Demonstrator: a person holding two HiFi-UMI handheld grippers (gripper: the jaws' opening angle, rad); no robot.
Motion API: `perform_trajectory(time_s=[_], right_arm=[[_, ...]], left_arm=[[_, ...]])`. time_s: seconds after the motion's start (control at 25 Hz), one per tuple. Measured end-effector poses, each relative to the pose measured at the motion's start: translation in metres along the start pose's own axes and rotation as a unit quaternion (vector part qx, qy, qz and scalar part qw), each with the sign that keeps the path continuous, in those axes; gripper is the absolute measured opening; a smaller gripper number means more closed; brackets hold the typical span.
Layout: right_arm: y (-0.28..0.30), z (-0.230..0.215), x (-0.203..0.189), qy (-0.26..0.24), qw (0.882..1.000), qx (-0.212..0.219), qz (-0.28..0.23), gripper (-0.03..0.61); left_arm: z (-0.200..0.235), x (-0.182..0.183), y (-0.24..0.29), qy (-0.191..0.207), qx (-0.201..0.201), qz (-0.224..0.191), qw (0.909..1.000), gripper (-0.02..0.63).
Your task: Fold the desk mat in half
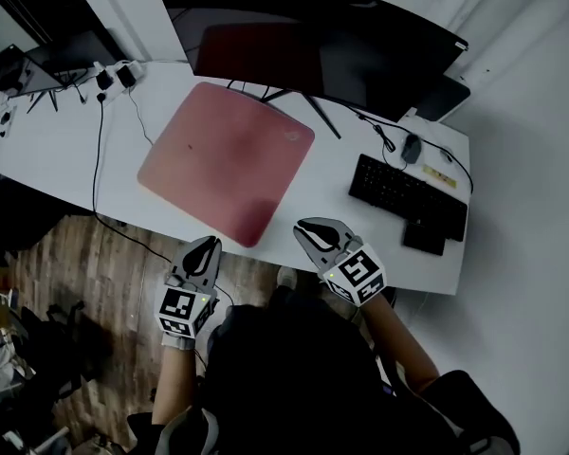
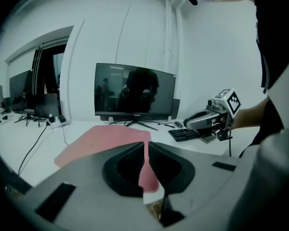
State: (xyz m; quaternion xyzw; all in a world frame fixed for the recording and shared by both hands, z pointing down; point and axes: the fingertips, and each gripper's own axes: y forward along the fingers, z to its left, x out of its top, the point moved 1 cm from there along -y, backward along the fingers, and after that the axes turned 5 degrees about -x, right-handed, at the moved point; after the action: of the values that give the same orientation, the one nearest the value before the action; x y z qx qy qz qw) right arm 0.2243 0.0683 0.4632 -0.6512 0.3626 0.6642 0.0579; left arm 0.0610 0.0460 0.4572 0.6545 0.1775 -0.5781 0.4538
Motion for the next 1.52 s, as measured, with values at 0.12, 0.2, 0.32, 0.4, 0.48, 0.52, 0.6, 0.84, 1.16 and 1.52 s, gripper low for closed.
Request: perform_trajectory(time_s=[0.12,0.2,0.32,0.4,0.48,0.52,0.6,0.84,1.16,1.52], right_arm=[[0.021,0.003,-0.006,-0.018,0.999,0.043,0.017,0.042],[0.034,0.009,-0.013,-0.033,0.996,0.071,0.036,0.077],[0.053,0.016,-0.025,-0.072,0.99,0.104,0.064,0.124],[0.063,0.021,-0.031,-0.093,0.985,0.123,0.079,0.146],[0.073,0.027,-0.037,-0.107,0.98,0.141,0.093,0.18],[0.077,0.03,-0.041,-0.113,0.977,0.15,0.101,0.191],[0.085,0.036,-0.048,-0.126,0.971,0.165,0.115,0.218],[0.108,0.046,-0.07,-0.165,0.957,0.188,0.149,0.258],[0.141,0.054,-0.103,-0.188,0.942,0.205,0.187,0.278],[0.165,0.066,-0.134,-0.221,0.924,0.217,0.222,0.282]], left_arm=[[0.008,-0.011,0.003,-0.007,0.024,0.016,0.9996,0.026],[0.012,-0.018,0.005,-0.01,0.034,0.028,0.999,0.053],[0.015,-0.028,0.01,-0.014,0.041,0.044,0.9981,0.08],[0.018,-0.036,0.012,-0.012,0.044,0.059,0.9972,0.099],[0.02,-0.047,0.013,-0.013,0.045,0.076,0.996,0.116],[0.02,-0.052,0.013,-0.014,0.046,0.085,0.9952,0.13],[0.021,-0.063,0.013,-0.014,0.047,0.101,0.9937,0.145],[0.025,-0.086,0.014,-0.049,0.056,0.118,0.9903,0.166],[0.035,-0.107,0.007,-0.081,0.077,0.126,0.9858,0.17],[0.042,-0.13,-0.013,-0.105,0.091,0.133,0.9813,0.17]])
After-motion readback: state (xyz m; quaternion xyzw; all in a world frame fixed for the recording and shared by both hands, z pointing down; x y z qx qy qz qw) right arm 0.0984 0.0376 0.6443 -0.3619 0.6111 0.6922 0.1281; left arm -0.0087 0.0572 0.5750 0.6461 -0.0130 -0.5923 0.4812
